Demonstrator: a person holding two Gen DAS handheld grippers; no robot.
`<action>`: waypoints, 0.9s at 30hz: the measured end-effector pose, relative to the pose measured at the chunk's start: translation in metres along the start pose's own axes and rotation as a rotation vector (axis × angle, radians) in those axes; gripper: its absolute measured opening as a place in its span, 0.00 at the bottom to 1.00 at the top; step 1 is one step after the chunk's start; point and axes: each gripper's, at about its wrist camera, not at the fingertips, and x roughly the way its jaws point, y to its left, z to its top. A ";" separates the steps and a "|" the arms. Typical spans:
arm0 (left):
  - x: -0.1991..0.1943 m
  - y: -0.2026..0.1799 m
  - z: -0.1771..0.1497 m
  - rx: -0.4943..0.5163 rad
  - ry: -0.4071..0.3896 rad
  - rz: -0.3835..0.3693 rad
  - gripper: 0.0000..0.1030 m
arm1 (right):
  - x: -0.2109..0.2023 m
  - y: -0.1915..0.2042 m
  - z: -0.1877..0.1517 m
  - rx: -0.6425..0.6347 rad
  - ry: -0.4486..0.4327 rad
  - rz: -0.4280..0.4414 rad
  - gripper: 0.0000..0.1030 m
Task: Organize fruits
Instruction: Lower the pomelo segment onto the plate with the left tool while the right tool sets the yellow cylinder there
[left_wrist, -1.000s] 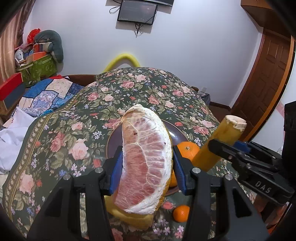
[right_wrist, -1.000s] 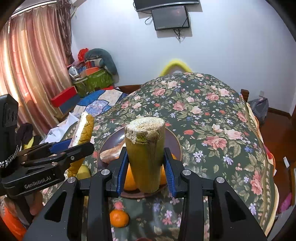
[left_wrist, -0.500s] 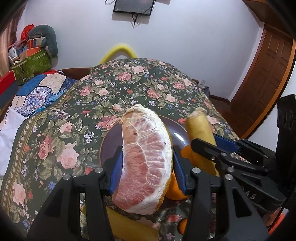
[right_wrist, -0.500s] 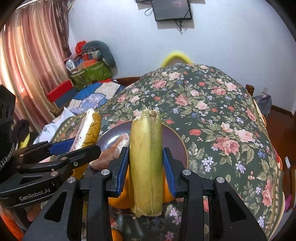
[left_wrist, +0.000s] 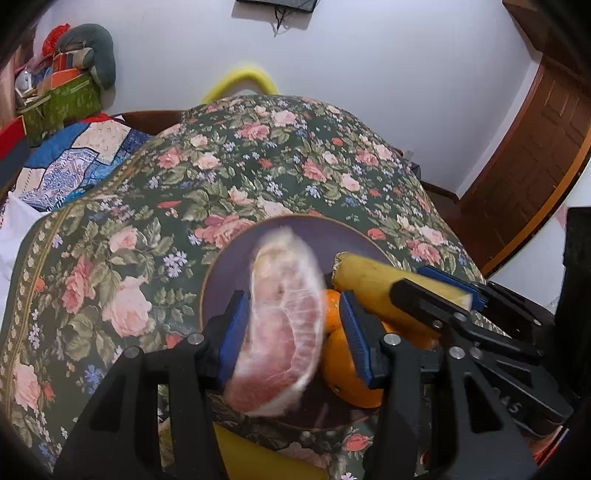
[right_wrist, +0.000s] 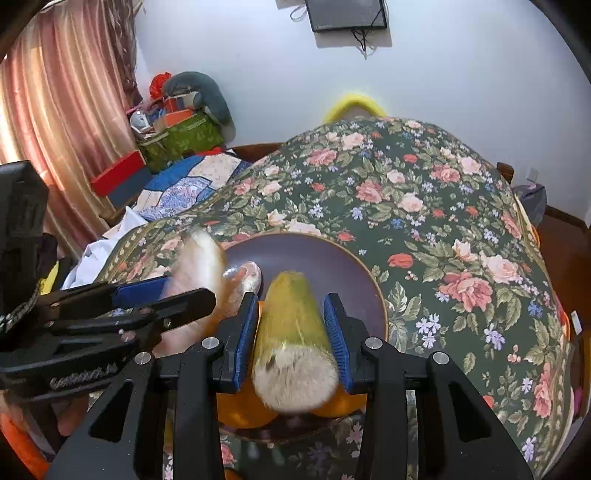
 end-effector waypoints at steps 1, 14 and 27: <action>-0.003 -0.001 0.001 0.003 -0.008 0.002 0.48 | -0.002 0.000 0.001 -0.002 -0.004 0.006 0.33; -0.042 -0.008 -0.007 0.035 -0.058 0.034 0.48 | -0.039 0.009 -0.007 -0.020 -0.053 -0.004 0.33; -0.091 -0.018 -0.040 0.074 -0.088 0.085 0.50 | -0.081 0.026 -0.032 -0.046 -0.083 -0.044 0.34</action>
